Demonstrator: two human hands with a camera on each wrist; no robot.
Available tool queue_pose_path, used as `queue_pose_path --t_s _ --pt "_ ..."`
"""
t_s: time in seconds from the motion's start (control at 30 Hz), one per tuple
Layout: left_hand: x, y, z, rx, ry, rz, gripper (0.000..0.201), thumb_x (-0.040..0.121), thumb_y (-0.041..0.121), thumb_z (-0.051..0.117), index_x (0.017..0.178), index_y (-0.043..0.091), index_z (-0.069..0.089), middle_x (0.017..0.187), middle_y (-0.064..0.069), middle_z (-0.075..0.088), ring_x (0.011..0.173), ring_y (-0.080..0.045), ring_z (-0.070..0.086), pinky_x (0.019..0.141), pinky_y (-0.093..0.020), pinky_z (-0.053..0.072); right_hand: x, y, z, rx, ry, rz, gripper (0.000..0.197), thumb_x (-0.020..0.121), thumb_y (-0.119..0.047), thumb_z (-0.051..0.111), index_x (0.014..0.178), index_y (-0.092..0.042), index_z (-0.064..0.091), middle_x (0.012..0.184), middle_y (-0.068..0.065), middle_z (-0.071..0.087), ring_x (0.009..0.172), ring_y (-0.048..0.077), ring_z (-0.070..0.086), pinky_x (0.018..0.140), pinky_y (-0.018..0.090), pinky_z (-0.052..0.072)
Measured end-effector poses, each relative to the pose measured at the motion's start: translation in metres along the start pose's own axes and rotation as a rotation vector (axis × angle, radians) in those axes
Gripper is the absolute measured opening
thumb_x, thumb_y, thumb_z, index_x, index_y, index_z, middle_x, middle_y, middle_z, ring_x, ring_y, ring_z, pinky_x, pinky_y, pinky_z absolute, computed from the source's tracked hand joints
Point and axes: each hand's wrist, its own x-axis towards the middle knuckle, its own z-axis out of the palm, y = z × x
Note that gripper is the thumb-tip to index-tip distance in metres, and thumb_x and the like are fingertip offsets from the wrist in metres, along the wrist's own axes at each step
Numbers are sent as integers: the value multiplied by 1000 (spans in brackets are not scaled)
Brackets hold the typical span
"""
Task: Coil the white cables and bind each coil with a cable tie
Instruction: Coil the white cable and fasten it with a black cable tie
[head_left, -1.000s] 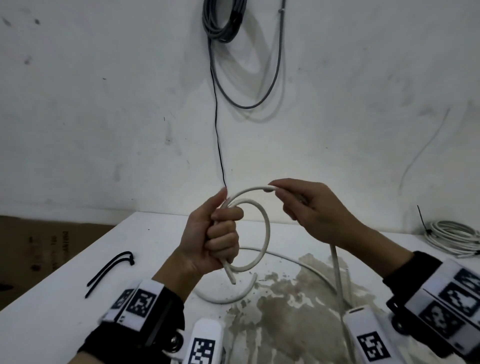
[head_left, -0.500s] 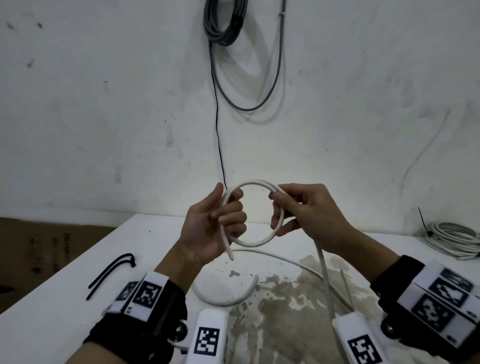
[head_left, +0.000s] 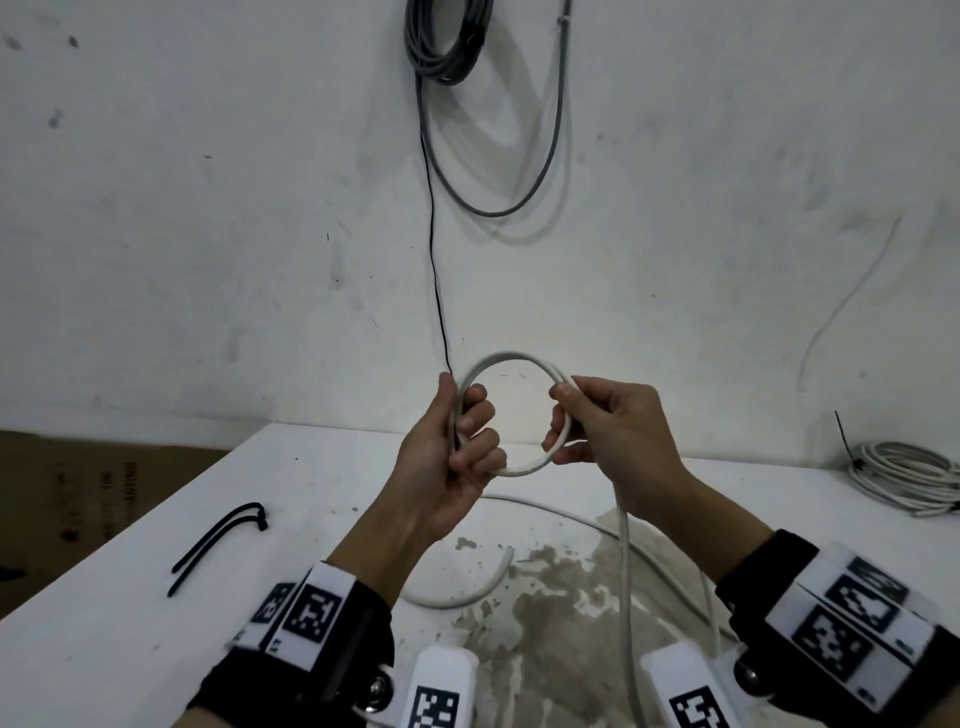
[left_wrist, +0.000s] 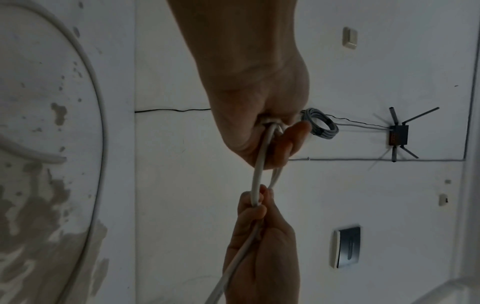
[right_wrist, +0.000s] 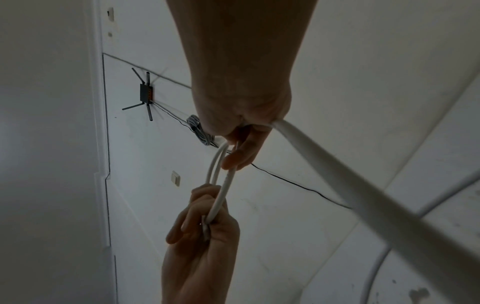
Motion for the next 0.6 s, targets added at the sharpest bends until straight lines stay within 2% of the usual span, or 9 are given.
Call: queue_pose_path --t_s 0.17,0.27,0.33,0.37,0.43,0.5,0.6 --pt "-3 -2 -1 -45 -92 -43 28 93 32 38 74 15 48 50 7 31 28 -2 29 37 -14 25 0 5 -4 10 8 30 18 92 -8 54 78 -2 64 60 10 54 43 15 58 41 20 45" --pt "-4 -1 1 52 -139 -66 24 91 31 39 74 16 47 51 8 31 32 -1 31 44 -16 37 2 7 -6 -11 12 29 18 92 -9 54 79 -4 65 60 10 53 42 14 56 40 20 44" --pt "-5 1 2 137 -153 -95 25 92 30 37 74 16 46 52 8 32 35 -3 32 54 -21 47 3 7 -10 -36 17 22 18 93 -9 54 80 -3 65 59 9 53 41 14 55 40 20 43" --pt "-5 2 4 164 -146 -102 25 93 28 36 73 16 45 51 8 31 35 -3 32 56 -23 48 3 7 -11 -45 17 20 18 93 -8 54 80 -3 65 59 9 53 41 14 55 39 20 42" --pt "-4 1 9 174 -89 -78 29 96 24 33 71 16 43 47 9 29 32 -3 23 45 -19 40 2 7 -11 -37 8 31 18 93 -9 53 81 -2 65 59 9 53 41 13 55 39 20 43" --pt "-1 -2 16 183 -1 10 32 98 21 30 68 17 39 40 11 25 33 -7 10 37 -16 24 0 8 -6 -26 -9 45 18 93 -11 53 82 -3 65 60 9 54 42 12 56 40 21 45" --pt "2 -7 26 156 78 157 34 100 22 29 68 16 38 37 11 22 29 -5 10 34 -14 18 -4 10 2 -80 -73 82 20 97 -19 48 90 -10 63 64 9 54 41 14 56 37 23 45"
